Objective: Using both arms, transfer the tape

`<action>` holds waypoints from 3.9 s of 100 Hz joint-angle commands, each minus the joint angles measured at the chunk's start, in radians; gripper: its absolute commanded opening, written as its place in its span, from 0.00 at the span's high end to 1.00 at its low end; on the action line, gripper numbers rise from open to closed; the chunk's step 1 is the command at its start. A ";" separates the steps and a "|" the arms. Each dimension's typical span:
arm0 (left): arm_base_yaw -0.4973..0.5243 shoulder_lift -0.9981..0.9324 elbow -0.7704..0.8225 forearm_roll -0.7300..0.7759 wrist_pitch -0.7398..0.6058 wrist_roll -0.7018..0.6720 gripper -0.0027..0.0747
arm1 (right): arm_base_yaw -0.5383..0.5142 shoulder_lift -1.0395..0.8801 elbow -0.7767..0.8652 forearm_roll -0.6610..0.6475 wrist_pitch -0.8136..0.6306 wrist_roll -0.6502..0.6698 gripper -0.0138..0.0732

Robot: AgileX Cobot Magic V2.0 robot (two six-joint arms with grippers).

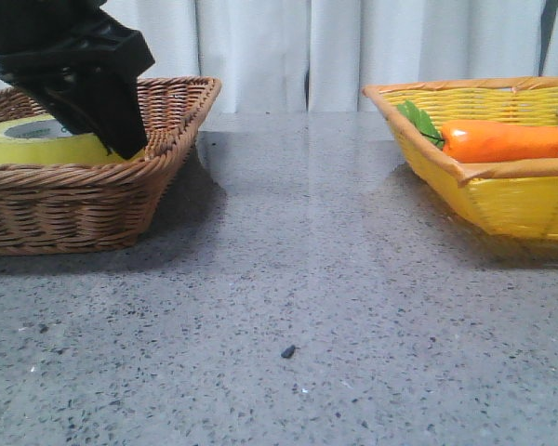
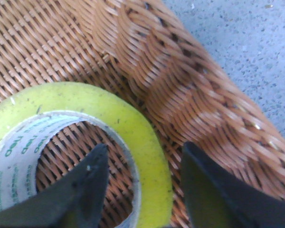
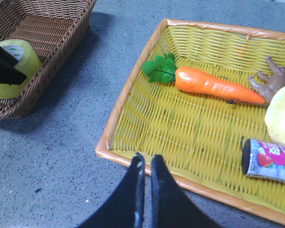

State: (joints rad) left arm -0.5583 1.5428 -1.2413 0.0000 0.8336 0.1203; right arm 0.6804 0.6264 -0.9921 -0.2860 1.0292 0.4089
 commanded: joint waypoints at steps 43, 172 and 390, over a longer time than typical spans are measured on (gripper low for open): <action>0.000 -0.338 -0.018 -0.044 -0.193 0.002 0.61 | -0.005 -0.145 0.169 -0.113 -0.196 0.002 0.93; 0.000 -1.571 1.025 -0.225 -0.778 0.002 0.99 | -0.005 -0.651 0.651 -0.362 -0.472 0.004 0.93; 0.590 -1.579 1.254 -0.093 -0.560 -0.082 0.99 | -0.005 -0.651 0.651 -0.362 -0.472 0.004 0.93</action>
State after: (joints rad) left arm 0.0319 -0.0062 0.0035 -0.0910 0.3261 0.0495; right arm 0.6804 -0.0120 -0.3168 -0.6074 0.6269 0.4096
